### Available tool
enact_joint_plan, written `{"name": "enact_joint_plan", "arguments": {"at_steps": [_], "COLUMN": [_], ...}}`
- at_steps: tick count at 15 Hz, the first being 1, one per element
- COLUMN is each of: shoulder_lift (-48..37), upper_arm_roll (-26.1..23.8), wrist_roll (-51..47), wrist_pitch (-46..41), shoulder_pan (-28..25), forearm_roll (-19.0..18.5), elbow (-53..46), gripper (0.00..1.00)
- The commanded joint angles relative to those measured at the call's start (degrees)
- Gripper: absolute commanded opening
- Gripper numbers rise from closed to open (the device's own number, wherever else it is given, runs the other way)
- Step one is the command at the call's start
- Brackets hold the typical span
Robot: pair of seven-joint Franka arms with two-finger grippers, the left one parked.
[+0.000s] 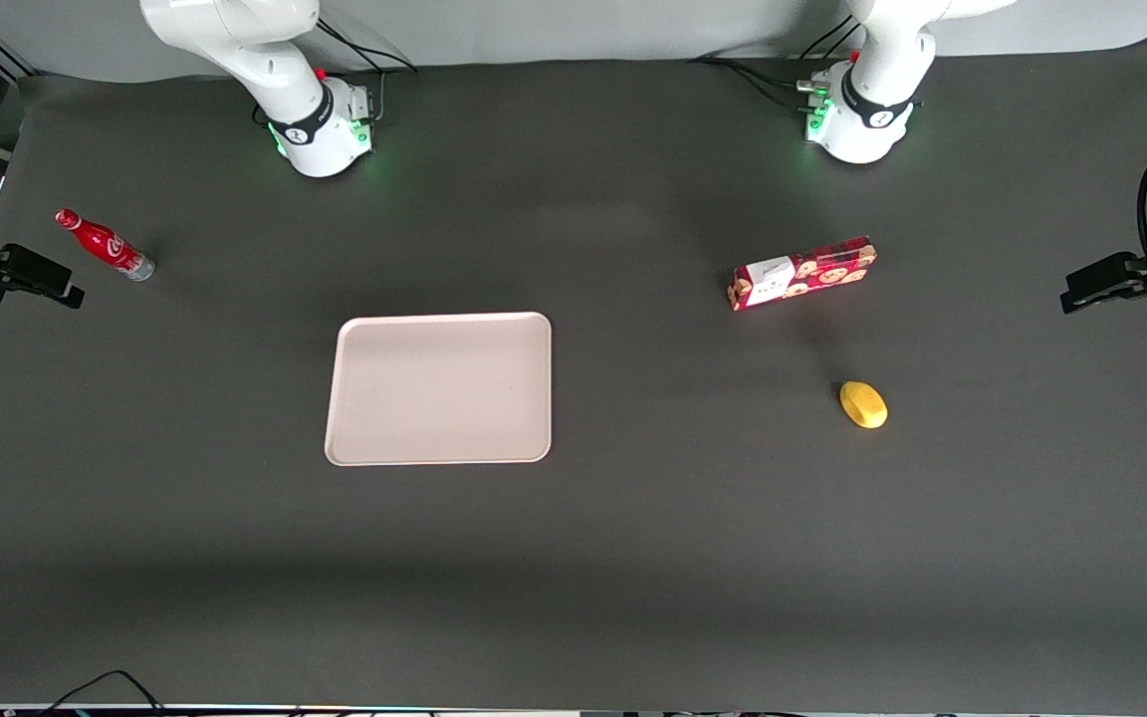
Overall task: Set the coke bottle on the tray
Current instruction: 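Move the open right gripper toward the red Coca-Cola bottle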
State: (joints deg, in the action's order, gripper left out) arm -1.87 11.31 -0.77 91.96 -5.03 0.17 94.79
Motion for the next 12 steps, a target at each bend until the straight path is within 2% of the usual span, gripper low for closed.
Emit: {"name": "enact_joint_plan", "arguments": {"at_steps": [1,2,7,10,12], "shoulder_lift": [1.16,1.17,-3.66,-9.0,-17.24], "upper_arm_roll": [0.12,-0.23,-1.03,-0.41,1.33], "wrist_roll": [0.15,0.16,-0.2,-0.55,-0.46], "wrist_pitch": [-0.56,-0.64,-0.21,1.81,8.11], "shoulder_pan": [-0.16,-0.42,-0.07,-0.25,0.1], "forearm_roll": [-1.38,-2.61,-3.24,-8.76,-11.4], "elbow": [-2.07,-2.16,5.56,13.19,24.93], "gripper": [1.0,1.0,1.0,1.0,1.0]}}
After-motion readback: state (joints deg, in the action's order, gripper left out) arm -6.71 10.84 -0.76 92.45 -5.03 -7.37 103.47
